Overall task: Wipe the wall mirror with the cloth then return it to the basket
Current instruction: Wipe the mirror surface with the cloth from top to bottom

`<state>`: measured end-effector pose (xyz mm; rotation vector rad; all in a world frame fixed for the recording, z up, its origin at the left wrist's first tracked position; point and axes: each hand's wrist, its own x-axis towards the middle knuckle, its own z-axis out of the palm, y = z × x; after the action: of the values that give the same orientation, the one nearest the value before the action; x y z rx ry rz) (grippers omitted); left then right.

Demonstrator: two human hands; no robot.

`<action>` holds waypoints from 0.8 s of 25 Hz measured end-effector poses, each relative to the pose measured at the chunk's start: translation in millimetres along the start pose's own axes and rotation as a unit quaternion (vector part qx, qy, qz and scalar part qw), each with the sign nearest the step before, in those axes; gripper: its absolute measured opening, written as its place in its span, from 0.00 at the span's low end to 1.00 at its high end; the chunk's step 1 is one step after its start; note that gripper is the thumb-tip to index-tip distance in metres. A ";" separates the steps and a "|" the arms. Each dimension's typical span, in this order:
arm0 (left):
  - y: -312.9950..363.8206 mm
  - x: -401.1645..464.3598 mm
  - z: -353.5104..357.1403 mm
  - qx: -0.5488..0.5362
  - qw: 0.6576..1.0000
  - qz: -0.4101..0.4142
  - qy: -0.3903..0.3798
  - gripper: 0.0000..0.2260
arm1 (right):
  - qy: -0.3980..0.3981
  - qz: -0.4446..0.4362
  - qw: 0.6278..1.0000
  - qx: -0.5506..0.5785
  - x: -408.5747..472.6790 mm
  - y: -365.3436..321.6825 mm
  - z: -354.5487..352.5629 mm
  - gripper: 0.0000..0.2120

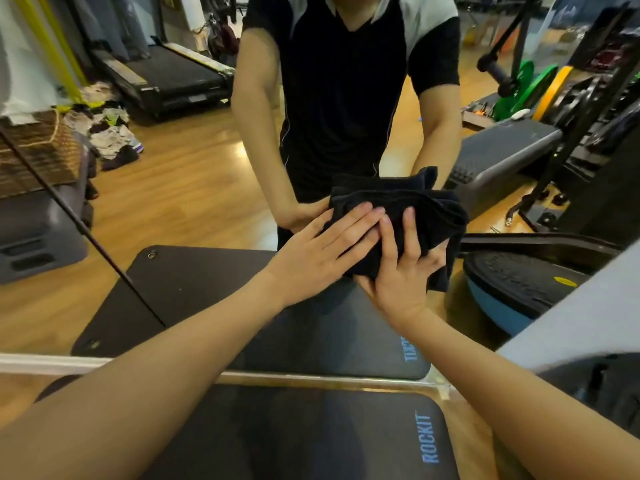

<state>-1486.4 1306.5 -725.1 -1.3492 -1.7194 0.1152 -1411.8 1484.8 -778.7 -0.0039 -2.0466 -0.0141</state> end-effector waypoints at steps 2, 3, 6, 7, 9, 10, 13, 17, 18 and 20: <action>-19.1 -27.8 -7.0 0.004 1.000 -0.014 0.007 0.22 | 0.004 -0.006 1.000 -0.002 4.0 -32.2 14.0 0.40; -28.5 -41.5 -9.5 0.006 1.000 -0.025 0.012 0.22 | 0.004 -0.007 1.000 0.002 6.3 -48.9 20.7 0.39; -51.6 -77.3 -17.3 0.028 0.999 -0.039 0.022 0.26 | 0.012 0.010 1.000 0.017 12.9 -95.0 37.1 0.37; -59.0 -89.9 -20.3 0.040 0.998 -0.043 0.018 0.27 | 0.016 0.016 1.000 0.021 14.8 -111.9 42.8 0.37; -73.9 -119.3 -25.8 0.054 0.997 -0.060 0.009 0.27 | 0.019 0.021 0.999 0.027 16.2 -147.3 53.9 0.40; -81.5 -135.6 -28.5 0.059 0.996 -0.069 0.002 0.27 | 0.014 0.023 0.999 0.032 16.8 -165.4 59.6 0.41; -106.2 -181.0 -36.9 0.062 0.994 -0.089 -0.020 0.26 | -0.006 0.040 0.998 0.048 21.2 -218.6 77.3 0.35; -149.6 -235.6 -51.6 0.070 0.993 -0.093 -0.029 0.23 | -0.050 0.041 0.995 0.075 26.6 -286.0 96.9 0.38; -160.7 -248.8 -55.4 0.076 0.993 -0.092 -0.027 0.23 | -0.064 0.038 0.994 0.079 28.2 -303.8 100.5 0.40; -180.2 -274.8 -60.4 0.079 0.992 -0.095 -0.026 0.21 | -0.089 0.042 0.992 0.083 31.3 -337.4 104.7 0.43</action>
<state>-1580.4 986.9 -750.0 -1.0689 -1.8328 0.1758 -1522.3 1148.6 -801.7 0.0121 -2.2179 0.2169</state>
